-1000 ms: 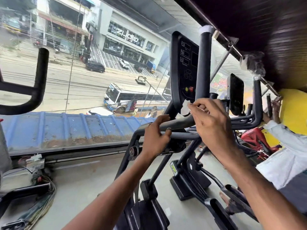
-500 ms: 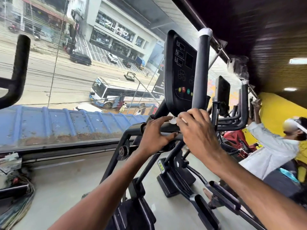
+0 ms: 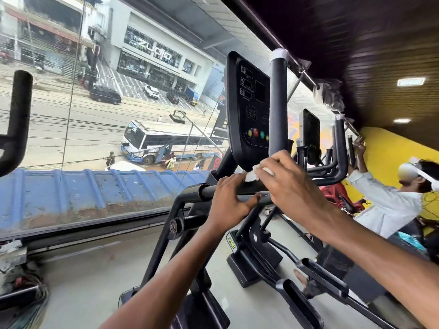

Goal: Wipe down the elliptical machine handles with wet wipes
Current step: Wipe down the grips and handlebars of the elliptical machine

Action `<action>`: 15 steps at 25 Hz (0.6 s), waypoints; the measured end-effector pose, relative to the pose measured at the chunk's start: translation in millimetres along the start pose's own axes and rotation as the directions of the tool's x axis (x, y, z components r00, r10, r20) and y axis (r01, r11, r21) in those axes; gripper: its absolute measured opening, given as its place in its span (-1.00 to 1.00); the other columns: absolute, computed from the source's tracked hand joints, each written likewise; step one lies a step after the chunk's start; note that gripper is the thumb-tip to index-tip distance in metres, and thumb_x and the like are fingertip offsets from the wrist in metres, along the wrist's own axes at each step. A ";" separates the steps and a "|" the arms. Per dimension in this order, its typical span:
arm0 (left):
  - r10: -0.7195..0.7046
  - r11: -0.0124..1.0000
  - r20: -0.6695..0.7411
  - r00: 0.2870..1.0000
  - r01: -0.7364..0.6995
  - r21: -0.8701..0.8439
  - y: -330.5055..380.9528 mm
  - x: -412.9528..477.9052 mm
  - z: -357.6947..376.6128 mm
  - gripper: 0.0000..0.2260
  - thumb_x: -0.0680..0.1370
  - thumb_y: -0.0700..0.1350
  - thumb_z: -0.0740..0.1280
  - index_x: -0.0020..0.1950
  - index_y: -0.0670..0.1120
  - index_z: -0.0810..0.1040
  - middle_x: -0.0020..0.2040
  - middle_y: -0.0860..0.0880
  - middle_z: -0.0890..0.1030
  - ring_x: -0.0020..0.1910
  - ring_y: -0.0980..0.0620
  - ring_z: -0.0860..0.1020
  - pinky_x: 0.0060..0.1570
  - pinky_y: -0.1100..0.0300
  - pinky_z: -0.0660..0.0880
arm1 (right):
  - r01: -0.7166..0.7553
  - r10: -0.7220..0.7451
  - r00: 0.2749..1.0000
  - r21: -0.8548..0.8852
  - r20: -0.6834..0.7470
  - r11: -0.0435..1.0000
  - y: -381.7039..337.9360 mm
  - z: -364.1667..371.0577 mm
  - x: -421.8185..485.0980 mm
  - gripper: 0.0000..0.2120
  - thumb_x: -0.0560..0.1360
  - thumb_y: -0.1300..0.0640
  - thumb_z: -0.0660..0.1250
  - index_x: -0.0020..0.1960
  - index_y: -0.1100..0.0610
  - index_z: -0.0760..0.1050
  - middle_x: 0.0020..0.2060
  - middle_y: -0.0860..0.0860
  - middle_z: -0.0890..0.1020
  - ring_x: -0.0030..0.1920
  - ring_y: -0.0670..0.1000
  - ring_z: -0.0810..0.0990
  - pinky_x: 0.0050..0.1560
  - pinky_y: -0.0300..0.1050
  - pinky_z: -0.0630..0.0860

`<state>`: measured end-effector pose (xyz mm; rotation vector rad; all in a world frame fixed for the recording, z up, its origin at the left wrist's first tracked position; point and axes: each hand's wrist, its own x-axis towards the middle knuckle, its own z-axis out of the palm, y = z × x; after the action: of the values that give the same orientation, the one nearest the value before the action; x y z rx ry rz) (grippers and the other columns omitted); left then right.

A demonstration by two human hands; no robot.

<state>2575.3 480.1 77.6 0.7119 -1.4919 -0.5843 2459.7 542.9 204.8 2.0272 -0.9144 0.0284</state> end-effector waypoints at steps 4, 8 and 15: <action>0.002 0.999 0.003 1.000 -0.001 -0.047 2.0 -1.5 -3.2 -0.57 0.38 -0.10 0.37 0.25 -0.06 0.63 0.11 0.04 0.70 0.10 0.09 0.60 0.21 -0.03 0.50 | 0.121 -0.115 0.989 -0.067 0.087 0.990 -34.5 16.3 -5.3 -0.79 0.34 0.40 0.37 -0.08 0.23 0.67 -0.13 0.08 0.62 -0.03 0.10 0.56 -0.11 -0.09 0.61; -0.018 0.998 0.065 0.998 0.022 -0.062 -1.6 -1.6 -6.5 -0.53 0.38 -0.07 0.47 0.29 -0.01 0.61 0.12 0.08 0.68 0.12 0.11 0.61 0.22 0.02 0.51 | 0.129 -0.126 0.990 -0.051 0.070 0.990 -21.4 10.5 -4.3 -0.68 0.42 0.48 0.22 0.06 0.30 0.64 -0.07 0.12 0.60 0.01 0.13 0.53 -0.02 -0.06 0.62; -0.071 0.993 0.039 0.997 0.074 -0.086 14.6 1.6 1.0 -0.59 0.49 0.15 0.41 0.31 0.06 0.58 0.17 0.15 0.66 0.22 0.13 0.57 0.30 0.02 0.47 | 0.172 -0.173 0.985 0.021 0.019 0.985 21.1 -13.7 2.2 -0.67 0.46 0.45 0.23 0.14 0.29 0.64 0.00 0.12 0.64 0.05 0.16 0.56 0.00 0.04 0.65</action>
<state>2573.1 488.7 89.4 0.6928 -1.4687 -0.7171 2452.6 544.5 229.0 2.1216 -0.7509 -0.0800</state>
